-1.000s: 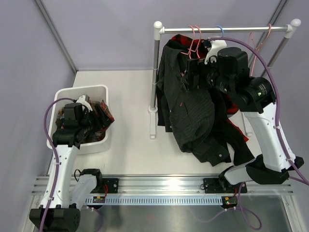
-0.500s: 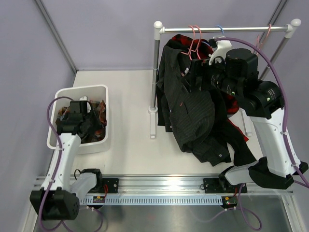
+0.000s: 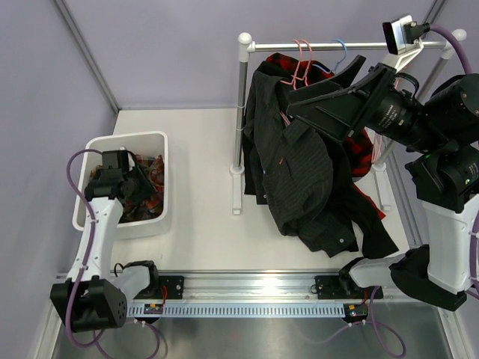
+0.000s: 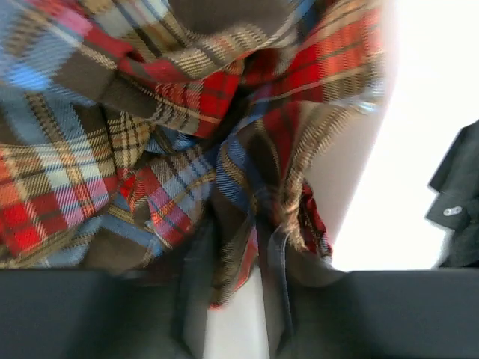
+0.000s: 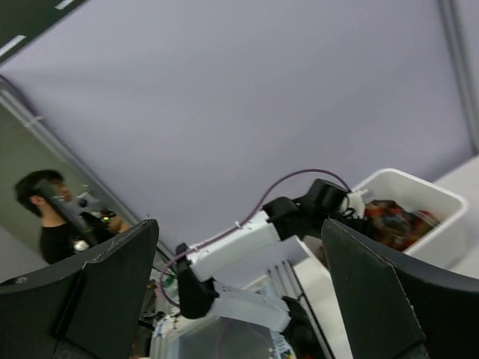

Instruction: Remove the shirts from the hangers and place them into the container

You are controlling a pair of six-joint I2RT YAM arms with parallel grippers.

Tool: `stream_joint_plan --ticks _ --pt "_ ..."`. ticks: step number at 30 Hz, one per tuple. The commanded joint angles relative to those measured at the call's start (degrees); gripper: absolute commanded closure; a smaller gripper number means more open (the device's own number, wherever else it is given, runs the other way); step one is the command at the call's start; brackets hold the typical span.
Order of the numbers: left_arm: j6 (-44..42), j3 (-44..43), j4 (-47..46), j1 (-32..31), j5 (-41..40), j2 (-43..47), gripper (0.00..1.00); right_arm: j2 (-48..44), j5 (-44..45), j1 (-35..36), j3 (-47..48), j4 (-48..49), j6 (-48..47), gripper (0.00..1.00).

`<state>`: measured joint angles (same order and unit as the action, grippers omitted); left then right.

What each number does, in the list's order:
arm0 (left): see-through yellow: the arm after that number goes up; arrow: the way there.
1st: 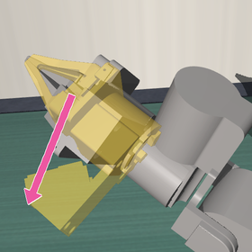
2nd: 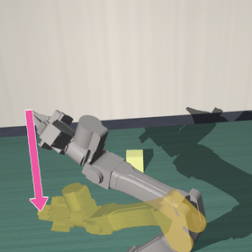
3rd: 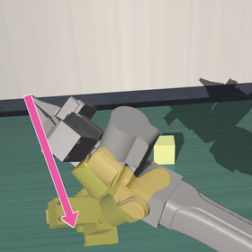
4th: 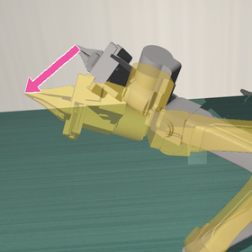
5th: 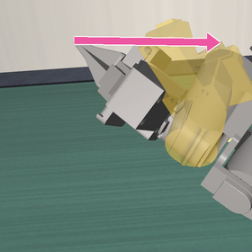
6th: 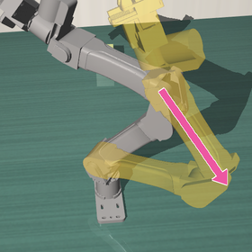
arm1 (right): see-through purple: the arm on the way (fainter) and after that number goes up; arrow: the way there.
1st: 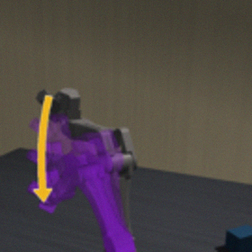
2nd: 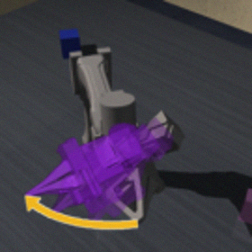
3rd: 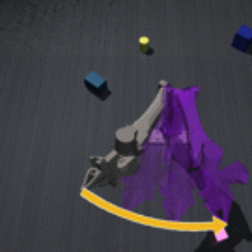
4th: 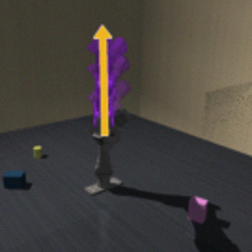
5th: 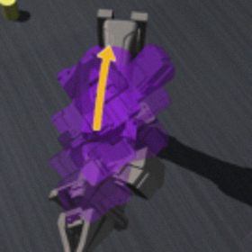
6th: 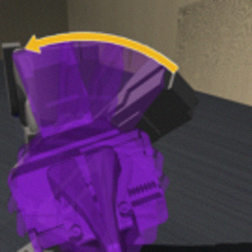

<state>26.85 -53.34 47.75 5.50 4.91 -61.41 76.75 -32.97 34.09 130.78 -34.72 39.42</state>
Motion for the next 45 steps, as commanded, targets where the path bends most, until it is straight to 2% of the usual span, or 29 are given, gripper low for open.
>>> stream_joint_plan --ticks 1,4,6,12,14,15,16,17,18,19,21,25,26,27,34,38,45 --pt "2.06 -6.67 -0.99 0.13 1.07 4.71 0.62 -0.37 -6.59 0.28 -1.57 8.27 10.59 0.01" --pt "2.85 -9.58 0.50 0.22 0.63 8.22 0.49 -4.32 -3.77 0.28 -6.39 8.79 10.42 0.01" --pt "3.64 -10.99 0.77 0.22 0.37 10.68 0.43 -7.21 -2.37 0.19 -8.34 8.97 9.80 0.01" --pt "2.95 -12.40 1.30 0.30 2.12 12.10 0.39 -11.01 2.73 0.28 -13.26 5.90 4.62 0.01" --pt "2.33 -12.58 1.56 0.04 2.39 12.28 0.39 -10.92 0.99 0.28 -16.60 5.45 0.42 0.01" --pt "1.46 -12.75 1.30 0.04 2.82 12.45 0.39 -9.79 4.46 0.28 -17.13 3.36 -2.48 0.01" --pt "1.10 -12.93 1.21 0.13 2.74 12.63 0.38 -8.82 8.93 0.28 -15.92 -5.18 -10.51 0.06" --pt "0.66 -13.28 1.12 0.13 2.65 12.54 0.38 -6.64 13.59 0.28 -15.56 -8.75 -13.98 0.07" --pt "-0.56 -14.06 0.95 0.13 3.61 12.45 0.37 -5.57 24.95 0.28 -15.38 -11.66 -17.32 0.09" --pt "-1.01 -14.59 0.77 0.13 4.66 11.84 0.36 -4.60 29.93 0.28 -15.82 -14.73 -22.49 0.12" --pt "-2.41 -15.21 -0.01 0.04 6.77 11.75 0.34 -2.23 37.67 0.28 -16.96 -15.38 -26.74 0.19" --pt "-2.68 -15.56 -2.39 -0.22 9.59 12.36 0.29 0.85 40.61 0.28 -16.44 -16.61 -30.01 0.33" --pt "-2.59 -15.83 -2.66 -0.22 10.12 12.02 0.29 1.64 40.88 0.28 -16.26 -16.70 -30.10 0.40" --pt "-2.59 -16.09 -3.01 -0.31 11.34 11.75 0.29 2.17 41.06 0.28 -16.17 -16.87 -30.45 0.41" --pt "-2.50 -16.88 -5.20 -0.75 15.22 11.57 0.29 5.51 49.75 -0.16 -14.87 -15.90 -35.99 0.42" --pt "-2.77 -15.31 -5.82 -0.84 15.57 11.66 0.29 6.83 47.92 -0.34 -12.75 -16.17 -36.52 0.46" --pt "-2.94 -12.84 -6.79 -0.84 16.89 12.28 0.29 10.08 47.04 -2.35 -10.20 -15.99 -37.49 0.46"
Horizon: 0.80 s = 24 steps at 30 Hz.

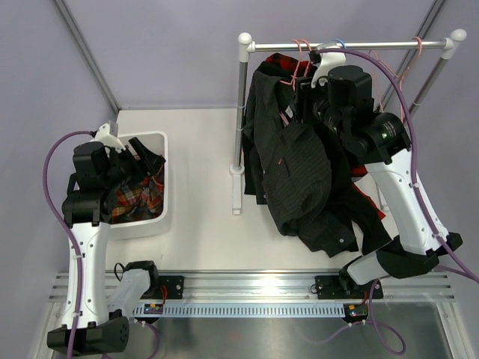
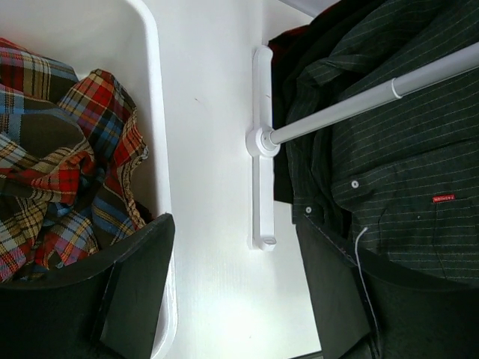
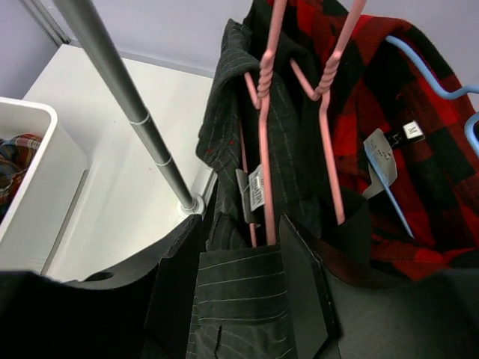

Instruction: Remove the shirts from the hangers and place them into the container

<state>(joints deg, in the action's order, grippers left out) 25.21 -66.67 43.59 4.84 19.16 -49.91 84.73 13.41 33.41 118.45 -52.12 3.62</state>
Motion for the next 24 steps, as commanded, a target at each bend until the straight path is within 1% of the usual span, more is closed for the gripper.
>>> stream_joint_plan --ticks 1,5,7,8,10,11,13,14,15,16,18,20,24 --pt "-1.31 0.58 -2.64 -0.18 2.81 0.78 0.29 2.37 0.39 -2.03 1.96 1.84 -1.51 0.46" --pt "-2.09 0.06 -1.85 -0.18 2.90 0.87 0.29 4.21 -1.46 -3.96 1.26 2.90 -1.07 0.48" --pt "-2.36 -0.47 -1.23 -0.18 2.90 0.87 0.29 4.48 -2.24 -4.58 0.64 3.68 -1.59 0.58" --pt "-2.36 -0.91 -1.23 -0.18 2.99 0.95 0.29 4.74 -3.03 -4.58 0.55 4.13 -1.68 0.64" --pt "-2.45 -1.61 -1.49 -0.27 4.13 0.87 0.29 5.27 -3.65 -4.58 1.34 4.92 -2.65 0.91" --pt "-2.71 -2.14 -1.84 -0.18 4.74 0.78 0.29 6.14 -4.09 -4.58 2.04 4.75 -3.00 1.00" --pt "-3.15 -2.50 -3.16 -0.18 9.74 0.78 0.30 6.50 -5.58 -4.58 3.97 5.09 -5.72 1.00" --pt "-3.15 -2.41 -5.77 -0.27 12.02 0.78 0.30 6.24 -7.76 -4.67 4.41 5.62 -6.25 1.00" --pt "-3.06 -1.62 -7.80 -0.27 17.96 0.95 0.30 6.06 -8.83 -4.58 5.64 5.88 -7.12 1.00" --pt "-1.93 -1.01 -11.91 -0.27 21.33 1.22 0.29 6.41 -9.80 -4.58 7.04 5.37 -7.39 1.00" --pt "-0.26 0.75 -15.80 -0.62 27.91 1.31 0.29 7.38 -11.47 -4.58 12.20 2.39 -7.14 1.00" --pt "0.54 0.93 -17.57 -1.93 28.92 1.04 0.28 7.82 -12.35 -4.67 14.60 1.15 -6.78 1.00" --pt "-0.08 -0.47 -17.14 -4.49 25.41 0.78 0.28 7.91 -13.06 -4.58 18.73 -2.54 -4.68 1.00"
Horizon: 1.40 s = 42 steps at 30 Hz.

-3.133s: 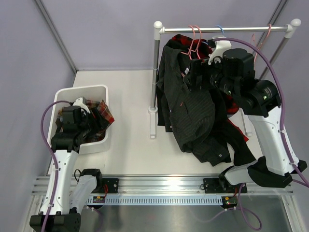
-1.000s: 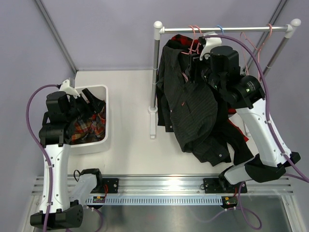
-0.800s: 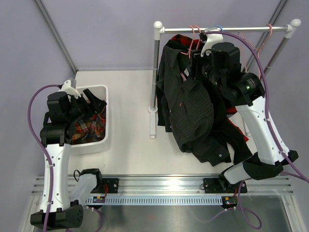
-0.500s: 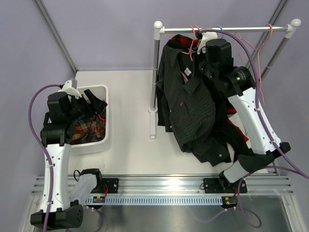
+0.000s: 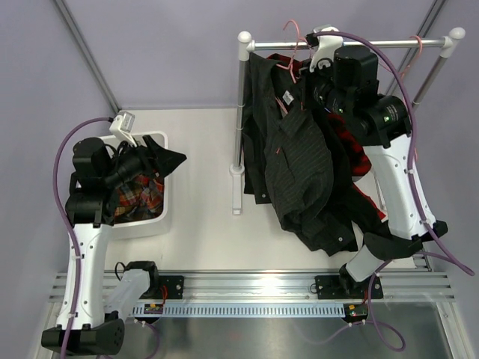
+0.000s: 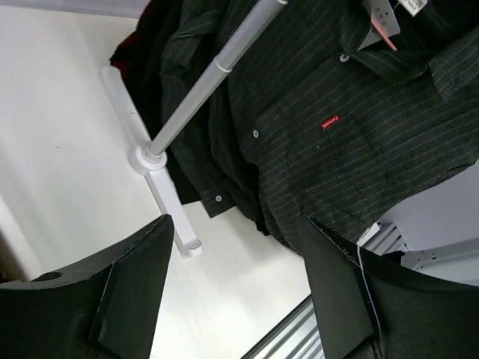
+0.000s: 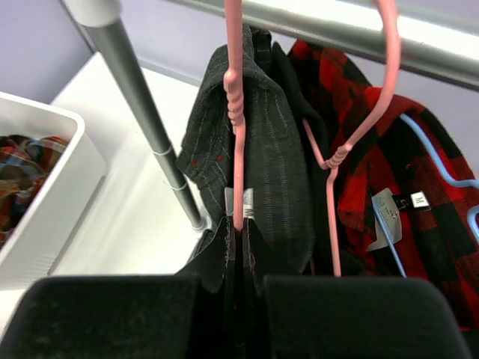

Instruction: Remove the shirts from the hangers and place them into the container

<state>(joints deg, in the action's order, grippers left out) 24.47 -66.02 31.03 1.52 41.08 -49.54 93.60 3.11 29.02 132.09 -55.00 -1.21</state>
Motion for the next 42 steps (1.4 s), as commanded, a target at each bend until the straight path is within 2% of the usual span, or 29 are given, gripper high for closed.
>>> stream_joint_plan --ticks 1,5,8,9,15,18,23,28,40,42 --pt "0.67 -2.35 -4.40 -3.34 2.70 0.23 0.28 -1.14 -2.68 -0.19 5.19 -0.01 0.77 1.00" --pt "-1.26 -8.31 -1.68 -10.99 -4.66 -3.36 0.29 -4.37 -4.78 0.07 3.01 -4.14 6.21 1.00" --pt "-2.41 -13.24 -0.97 -19.86 -11.34 -6.78 0.30 -10.53 -6.71 1.65 -7.44 -3.01 8.33 1.00" --pt "-2.76 -14.56 -0.88 -24.67 -13.03 -7.93 0.30 -11.94 -7.41 2.44 -11.81 -2.66 9.64 1.00" --pt "-7.59 -23.18 -2.01 -40.43 -24.90 -15.66 0.31 -19.15 -9.35 8.59 -21.34 -5.28 13.08 1.00" --pt "-8.56 -25.64 -3.95 -43.43 -26.40 -18.56 0.32 -22.84 -11.46 10.27 -24.24 -6.95 14.48 1.00" --pt "-10.40 -29.60 -4.91 -49.05 -28.50 -22.70 0.35 -27.68 -19.98 10.36 -29.07 -8.01 15.62 1.00" --pt "-10.67 -32.40 -5.80 -52.05 -29.57 -24.90 0.37 -30.49 -25.08 10.54 -32.51 -6.88 16.86 1.00" --pt "-10.32 -33.74 -4.92 -56.98 -30.45 -25.96 0.39 -29.71 -26.22 10.53 -35.15 -4.24 16.85 1.00" --pt "-9.53 -32.78 -5.97 -57.07 -30.10 -25.96 0.42 -29.53 -26.58 10.54 -34.89 -3.53 17.03 1.00"
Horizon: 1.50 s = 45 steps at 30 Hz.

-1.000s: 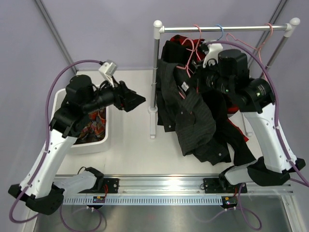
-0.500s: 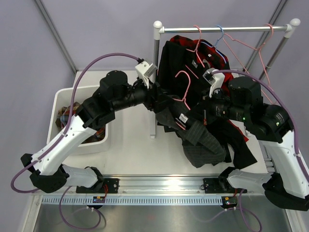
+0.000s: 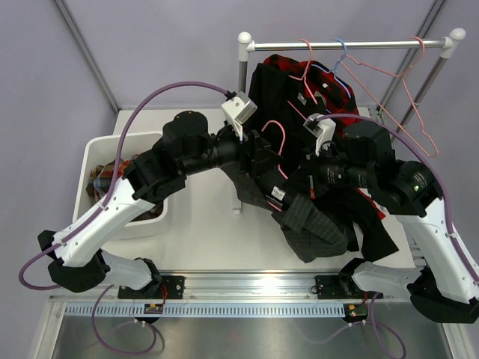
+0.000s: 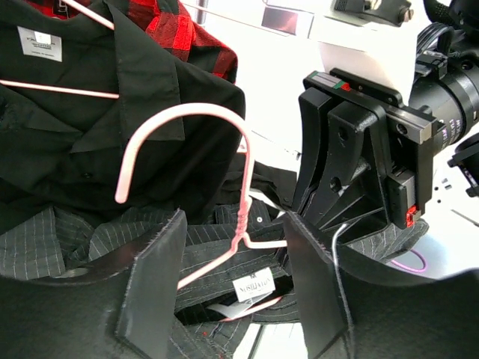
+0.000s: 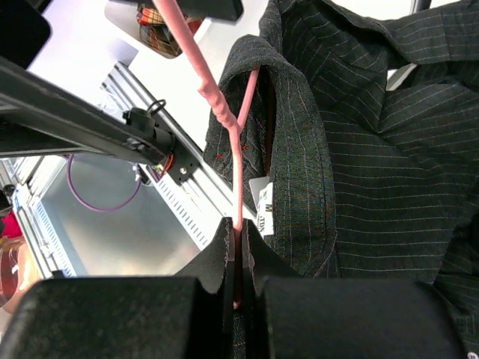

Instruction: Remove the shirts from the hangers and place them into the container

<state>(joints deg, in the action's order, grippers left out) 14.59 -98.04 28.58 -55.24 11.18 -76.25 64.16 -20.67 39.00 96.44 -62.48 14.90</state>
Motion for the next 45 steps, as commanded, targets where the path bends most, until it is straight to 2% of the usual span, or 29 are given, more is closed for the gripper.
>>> stream_joint_plan --ticks 1,7,14,16,17,18,19,21,22,23,24,25,28,38,41,42,45 --pt "0.61 -0.49 -3.88 -0.30 0.42 0.58 0.43 0.00 -2.89 0.55 0.85 4.12 1.10 1.00" --pt "1.41 -0.31 -4.85 -0.57 -0.10 -1.18 0.53 0.18 -4.47 0.55 1.73 4.99 1.98 1.00" --pt "2.20 -1.10 -5.73 -0.66 0.77 -3.11 0.57 0.44 -4.73 1.07 3.57 4.91 2.33 1.00" --pt "2.20 -0.93 -5.55 -0.66 0.34 -3.29 0.76 0.70 -5.17 1.07 4.19 4.91 2.51 1.00" --pt "2.28 -1.10 -5.29 -0.66 -0.10 -3.47 0.93 0.70 -5.44 0.99 4.37 5.00 2.51 1.00" --pt "2.46 -1.54 -4.59 -0.74 -1.15 -3.56 1.00 0.70 -5.70 0.99 4.45 5.08 2.68 1.00" --pt "2.46 -2.41 -1.28 -0.66 -5.51 -3.64 1.00 0.79 -5.44 1.07 4.98 4.74 2.86 0.91" --pt "2.90 -9.16 5.31 -0.66 -14.03 -5.13 1.00 -0.08 -2.82 1.07 4.90 3.77 2.77 0.38" --pt "2.81 -13.10 10.05 -0.66 -23.04 -6.36 1.00 -0.87 -1.76 1.07 3.94 2.72 2.25 0.14" --pt "2.46 -17.75 19.40 -0.66 -26.70 -8.02 1.00 -1.66 -0.35 1.16 3.23 2.02 1.98 0.10" --pt "1.50 -25.98 23.15 -0.57 -29.52 -11.08 1.00 -3.50 1.40 1.16 2.62 1.23 1.63 0.09" --pt "0.89 -28.93 25.80 -0.57 -33.38 -12.16 1.00 -4.30 1.85 1.08 0.96 0.44 0.76 0.06" --pt "-0.97 -33.53 28.64 -0.30 -33.85 -12.61 1.00 -7.11 2.73 1.16 -2.21 -0.71 -0.30 0.05" --pt "-3.43 -30.20 28.02 -0.04 -36.31 -7.87 1.00 -12.56 5.81 1.16 -4.68 -3.70 -1.01 0.15" --pt "-3.25 -28.00 26.36 -0.04 -36.14 -6.03 1.00 -13.62 5.99 1.16 -7.14 -3.00 -0.92 0.23" --pt "-3.16 -27.82 26.18 -0.04 -35.79 -5.84 1.00 -13.54 5.47 1.16 -7.93 -2.48 -0.92 0.35" --pt "-3.08 -27.73 26.00 -0.04 -35.18 -5.84 1.00 -13.36 3.44 1.16 -8.99 -1.16 -0.22 0.50"
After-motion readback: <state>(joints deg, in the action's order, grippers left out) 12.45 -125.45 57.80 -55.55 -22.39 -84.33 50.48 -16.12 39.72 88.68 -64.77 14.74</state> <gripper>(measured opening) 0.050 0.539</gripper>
